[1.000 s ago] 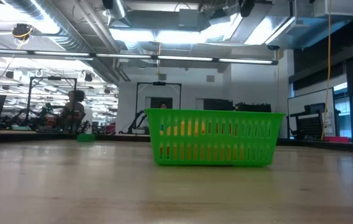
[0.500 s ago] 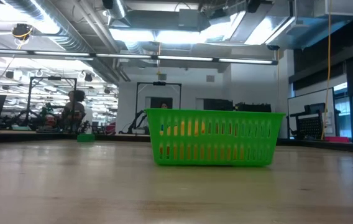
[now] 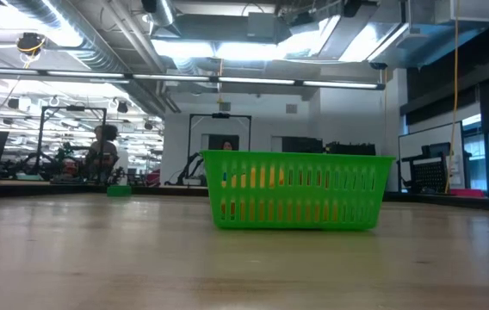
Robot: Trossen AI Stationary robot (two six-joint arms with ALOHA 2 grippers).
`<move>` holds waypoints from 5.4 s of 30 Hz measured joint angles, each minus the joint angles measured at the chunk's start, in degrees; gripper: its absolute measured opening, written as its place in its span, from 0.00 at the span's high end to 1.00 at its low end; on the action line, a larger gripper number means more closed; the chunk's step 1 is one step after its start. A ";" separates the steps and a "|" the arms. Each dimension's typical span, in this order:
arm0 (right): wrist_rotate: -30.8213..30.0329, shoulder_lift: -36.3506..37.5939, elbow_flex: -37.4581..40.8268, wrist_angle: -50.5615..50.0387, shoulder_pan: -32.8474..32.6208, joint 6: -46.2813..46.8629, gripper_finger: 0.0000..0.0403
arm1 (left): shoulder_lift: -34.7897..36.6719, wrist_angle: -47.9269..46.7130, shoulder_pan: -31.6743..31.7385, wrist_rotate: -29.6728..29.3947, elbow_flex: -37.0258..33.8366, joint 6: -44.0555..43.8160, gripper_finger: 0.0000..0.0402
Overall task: Sort & place blocks by color
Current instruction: Put the blue game piece into the red basket
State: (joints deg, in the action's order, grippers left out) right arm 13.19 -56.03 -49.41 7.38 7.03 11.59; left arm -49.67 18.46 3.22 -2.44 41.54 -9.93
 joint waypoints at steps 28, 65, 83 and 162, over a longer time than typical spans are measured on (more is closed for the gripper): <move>-0.02 -0.02 0.00 0.07 -0.02 0.18 1.00 | -0.04 0.00 0.00 -1.53 0.00 2.60 0.46; -0.03 -0.02 0.00 0.00 -0.02 0.08 1.00 | -24.74 -62.52 -33.19 7.39 2.33 5.14 0.45; -0.06 -0.04 0.00 -0.02 -0.02 -0.06 1.00 | -27.61 -55.70 -33.68 7.41 -2.77 15.04 0.45; -0.12 -0.05 0.02 0.01 -0.01 0.08 1.00 | -33.93 -47.64 -33.36 6.31 -5.30 17.94 0.68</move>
State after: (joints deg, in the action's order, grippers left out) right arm 13.07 -56.08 -49.39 7.39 7.02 11.67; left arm -83.60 -29.18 -30.14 3.87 36.24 8.01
